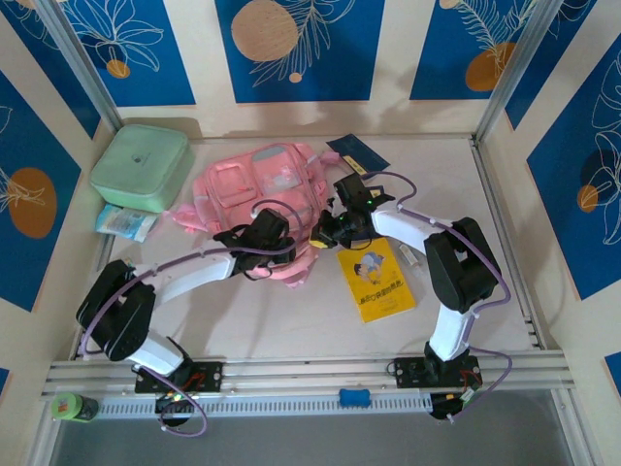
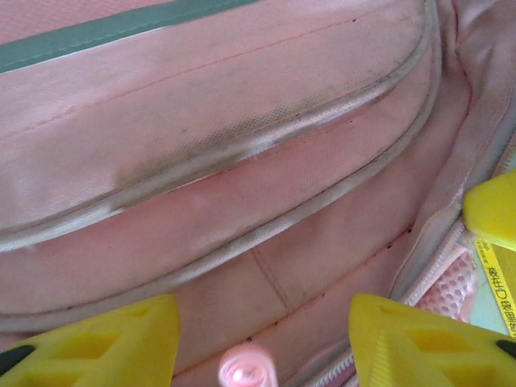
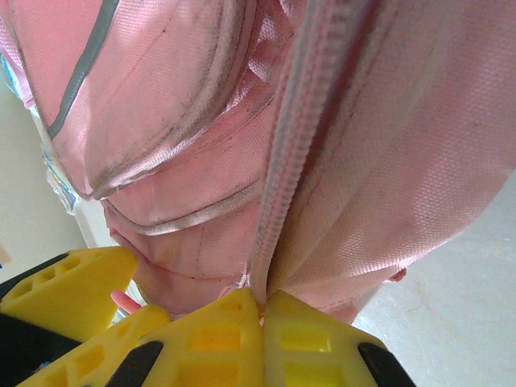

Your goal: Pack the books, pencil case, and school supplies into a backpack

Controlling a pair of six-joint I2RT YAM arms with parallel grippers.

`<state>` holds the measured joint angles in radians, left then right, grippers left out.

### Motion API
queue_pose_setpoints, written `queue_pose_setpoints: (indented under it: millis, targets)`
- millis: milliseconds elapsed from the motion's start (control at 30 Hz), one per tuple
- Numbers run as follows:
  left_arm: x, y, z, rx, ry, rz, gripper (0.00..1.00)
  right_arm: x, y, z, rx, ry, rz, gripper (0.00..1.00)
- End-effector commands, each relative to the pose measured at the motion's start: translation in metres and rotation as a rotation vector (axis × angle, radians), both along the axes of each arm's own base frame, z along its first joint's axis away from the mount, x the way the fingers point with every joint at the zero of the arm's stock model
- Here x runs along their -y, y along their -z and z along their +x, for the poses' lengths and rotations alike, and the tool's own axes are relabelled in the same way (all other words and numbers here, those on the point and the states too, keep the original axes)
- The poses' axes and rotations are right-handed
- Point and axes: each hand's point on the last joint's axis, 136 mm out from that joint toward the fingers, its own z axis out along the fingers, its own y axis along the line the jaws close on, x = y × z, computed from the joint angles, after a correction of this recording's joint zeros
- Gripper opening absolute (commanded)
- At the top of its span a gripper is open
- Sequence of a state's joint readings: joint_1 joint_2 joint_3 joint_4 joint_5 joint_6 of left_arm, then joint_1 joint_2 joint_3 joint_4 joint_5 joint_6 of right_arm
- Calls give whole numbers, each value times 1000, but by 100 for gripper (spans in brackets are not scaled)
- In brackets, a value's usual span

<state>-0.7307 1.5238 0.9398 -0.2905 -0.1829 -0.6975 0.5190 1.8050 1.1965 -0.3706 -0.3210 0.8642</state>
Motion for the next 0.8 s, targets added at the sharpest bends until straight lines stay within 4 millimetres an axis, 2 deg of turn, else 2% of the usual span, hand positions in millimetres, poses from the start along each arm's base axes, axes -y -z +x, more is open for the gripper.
queue_pose_setpoints:
  millis: [0, 133, 233, 333, 533, 767]
  targets:
    - [17, -8, 11, 46, 10, -58, 51, -11, -7, -6, -5, -32, 51, 0]
    - [14, -5, 12, 56, -4, -45, 42, -12, -7, -6, -2, -33, 53, 0]
    - [1, 3, 10, 33, -48, 14, 31, -12, -6, -6, -5, -32, 51, 0]
    - [-4, 7, 6, 33, -61, 11, 22, -12, -7, -6, -1, -33, 52, 0]
    - [-13, 10, 1, 38, -75, 27, 12, -10, -8, -4, 1, -29, 49, 0]
    - [-42, 12, -9, 31, -131, 123, 4, -2, -11, -2, 11, -15, 46, 0]
